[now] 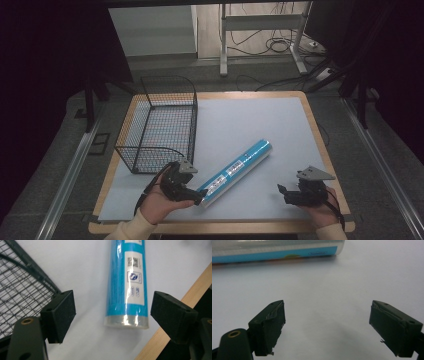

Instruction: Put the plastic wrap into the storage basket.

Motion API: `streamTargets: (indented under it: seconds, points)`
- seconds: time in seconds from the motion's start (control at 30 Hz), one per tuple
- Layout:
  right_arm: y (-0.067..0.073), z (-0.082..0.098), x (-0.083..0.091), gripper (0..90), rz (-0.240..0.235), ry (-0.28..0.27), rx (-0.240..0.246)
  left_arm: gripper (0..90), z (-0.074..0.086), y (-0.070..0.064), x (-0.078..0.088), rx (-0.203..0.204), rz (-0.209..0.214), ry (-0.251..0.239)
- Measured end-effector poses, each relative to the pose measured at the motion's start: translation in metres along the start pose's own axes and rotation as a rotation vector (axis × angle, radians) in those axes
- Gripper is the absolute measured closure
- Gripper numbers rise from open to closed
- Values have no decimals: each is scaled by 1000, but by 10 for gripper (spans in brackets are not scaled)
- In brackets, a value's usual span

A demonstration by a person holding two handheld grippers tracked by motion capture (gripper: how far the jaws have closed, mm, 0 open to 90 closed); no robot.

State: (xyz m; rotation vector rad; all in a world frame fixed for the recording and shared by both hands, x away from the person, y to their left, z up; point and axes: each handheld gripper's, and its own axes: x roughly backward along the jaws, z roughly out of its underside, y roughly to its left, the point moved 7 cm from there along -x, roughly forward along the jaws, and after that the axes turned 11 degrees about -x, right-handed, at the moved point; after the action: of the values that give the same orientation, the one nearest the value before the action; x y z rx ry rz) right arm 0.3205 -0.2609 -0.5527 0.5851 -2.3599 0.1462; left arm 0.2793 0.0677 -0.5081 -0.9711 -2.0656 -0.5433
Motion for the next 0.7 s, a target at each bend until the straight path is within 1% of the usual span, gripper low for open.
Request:
streamTargets:
  seconds: [0.07,0.17,0.2,0.33,0.43,0.7]
  points:
    - [0,0,0,138,4,1,0,199,-4,0,0,3,-4,-6]
    - [-1,0,0,139,11,0,5,200,-12,0,-2,-10,-1,-3]
    - [-1,0,0,140,13,0,5,200,-12,0,-2,-10,-1,-3]
    - [-1,0,0,141,15,-2,4,199,-20,-3,-8,-31,5,7]
    - [-2,0,0,141,19,-2,7,199,-26,-5,-11,-31,5,-2]
    - [-2,1,0,143,21,2,12,199,-36,-6,-21,-50,14,19]
